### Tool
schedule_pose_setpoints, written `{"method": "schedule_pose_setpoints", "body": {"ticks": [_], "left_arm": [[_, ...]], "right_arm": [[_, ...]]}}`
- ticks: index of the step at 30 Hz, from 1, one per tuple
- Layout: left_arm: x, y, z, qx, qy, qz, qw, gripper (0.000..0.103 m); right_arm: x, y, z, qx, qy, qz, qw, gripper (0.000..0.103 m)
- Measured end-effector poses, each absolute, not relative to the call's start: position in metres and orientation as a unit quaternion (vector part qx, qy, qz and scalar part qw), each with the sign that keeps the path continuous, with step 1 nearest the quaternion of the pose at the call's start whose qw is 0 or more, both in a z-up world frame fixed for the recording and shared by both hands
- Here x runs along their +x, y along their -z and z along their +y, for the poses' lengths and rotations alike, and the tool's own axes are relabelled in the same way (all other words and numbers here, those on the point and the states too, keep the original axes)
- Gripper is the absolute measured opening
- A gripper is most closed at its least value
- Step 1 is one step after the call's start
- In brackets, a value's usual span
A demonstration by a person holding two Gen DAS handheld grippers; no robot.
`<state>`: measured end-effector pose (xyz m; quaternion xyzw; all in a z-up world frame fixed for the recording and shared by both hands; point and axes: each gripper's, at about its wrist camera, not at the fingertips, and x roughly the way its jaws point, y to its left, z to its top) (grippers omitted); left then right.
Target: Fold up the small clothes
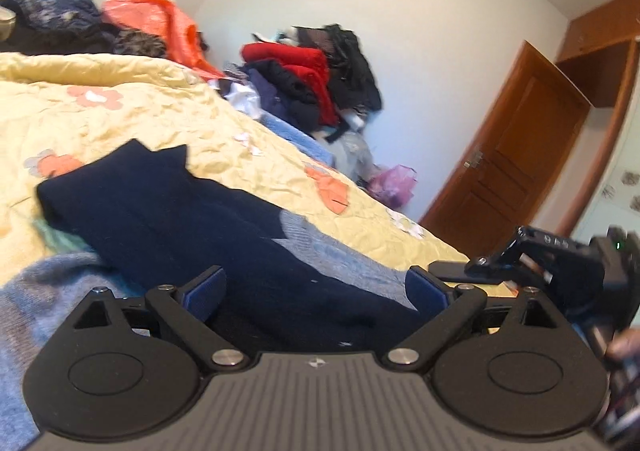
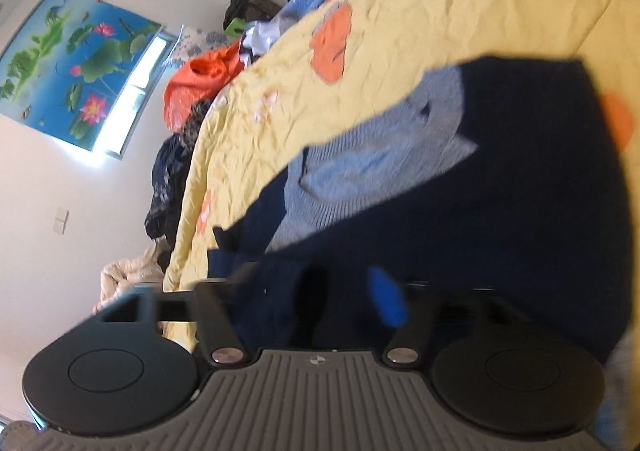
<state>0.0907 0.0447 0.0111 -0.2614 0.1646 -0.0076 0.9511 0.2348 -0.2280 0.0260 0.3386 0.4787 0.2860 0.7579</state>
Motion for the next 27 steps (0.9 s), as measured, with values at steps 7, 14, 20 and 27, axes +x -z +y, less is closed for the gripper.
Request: {"method": "schedule_pose_setpoints", "body": {"ticks": [7,14,20,27], "left_arm": [[0.086,-0.004,0.069,-0.336,-0.047,0.156,0.928,0.097],[0.084,-0.004,0.069,-0.335,-0.045,0.151,0.929,0.097],[0.085,-0.004,0.069,-0.335,-0.043,0.152,0.929,0.097],[0.086,-0.006,0.065,-0.317,-0.030,0.148,0.936,0.097]], "right_arm": [[0.240,-0.005,-0.169,0.352,-0.304,0.497,0.733,0.072],[0.236,-0.007,-0.151,0.331,-0.309,0.493,0.743,0.034],[0.231,-0.024,-0.157,0.304,-0.326,0.463,0.766,0.017],[0.239,-0.088,-0.211,0.257,-0.327,0.418,0.807,0.017]]}}
